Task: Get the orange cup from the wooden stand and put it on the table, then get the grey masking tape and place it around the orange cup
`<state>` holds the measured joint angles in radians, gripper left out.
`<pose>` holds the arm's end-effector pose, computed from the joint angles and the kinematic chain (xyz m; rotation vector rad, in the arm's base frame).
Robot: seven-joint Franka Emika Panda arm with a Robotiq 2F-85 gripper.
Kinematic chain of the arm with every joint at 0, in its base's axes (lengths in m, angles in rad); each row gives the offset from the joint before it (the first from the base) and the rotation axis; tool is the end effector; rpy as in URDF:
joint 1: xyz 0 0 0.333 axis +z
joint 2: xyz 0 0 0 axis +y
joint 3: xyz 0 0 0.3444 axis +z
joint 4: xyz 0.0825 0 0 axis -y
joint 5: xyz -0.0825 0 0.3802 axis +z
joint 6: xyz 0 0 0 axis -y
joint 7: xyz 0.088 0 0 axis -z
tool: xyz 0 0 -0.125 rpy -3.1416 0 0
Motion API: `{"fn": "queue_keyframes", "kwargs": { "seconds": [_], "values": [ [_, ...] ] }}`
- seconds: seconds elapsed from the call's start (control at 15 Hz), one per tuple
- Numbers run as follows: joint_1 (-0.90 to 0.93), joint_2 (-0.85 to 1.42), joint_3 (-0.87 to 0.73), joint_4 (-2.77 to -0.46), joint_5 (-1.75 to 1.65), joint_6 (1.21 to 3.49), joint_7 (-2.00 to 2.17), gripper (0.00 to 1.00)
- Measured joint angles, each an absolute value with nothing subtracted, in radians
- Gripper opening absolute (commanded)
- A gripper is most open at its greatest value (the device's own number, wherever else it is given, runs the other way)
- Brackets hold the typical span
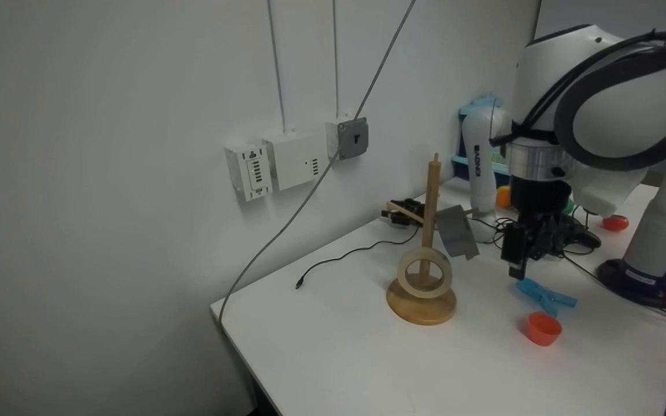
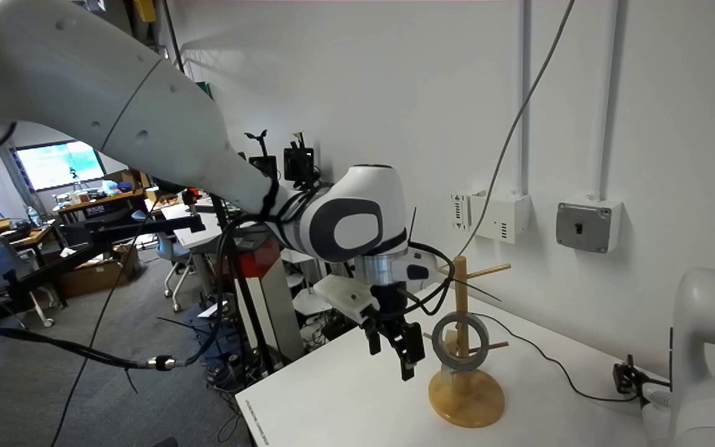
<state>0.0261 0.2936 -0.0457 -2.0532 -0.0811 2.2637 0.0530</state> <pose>0.5850 -0.0140 0.2998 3.0641 -0.0257 -0.1255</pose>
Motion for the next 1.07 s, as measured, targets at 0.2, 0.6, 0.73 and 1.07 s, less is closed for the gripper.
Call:
{"fn": "queue_keyframes", "kwargs": {
  "seconds": [0.2,0.6,0.73,1.07],
  "values": [
    [0.026,0.229,-0.026,-2.078,-0.08,2.264,-0.007,1.0],
    [0.026,0.157,-0.009,-2.115,-0.071,2.264,-0.053,1.0],
    [0.026,0.166,-0.01,-2.115,-0.071,2.264,-0.053,1.0],
    [0.026,0.173,-0.01,-2.115,-0.074,2.267,-0.053,1.0]
  ]
}}
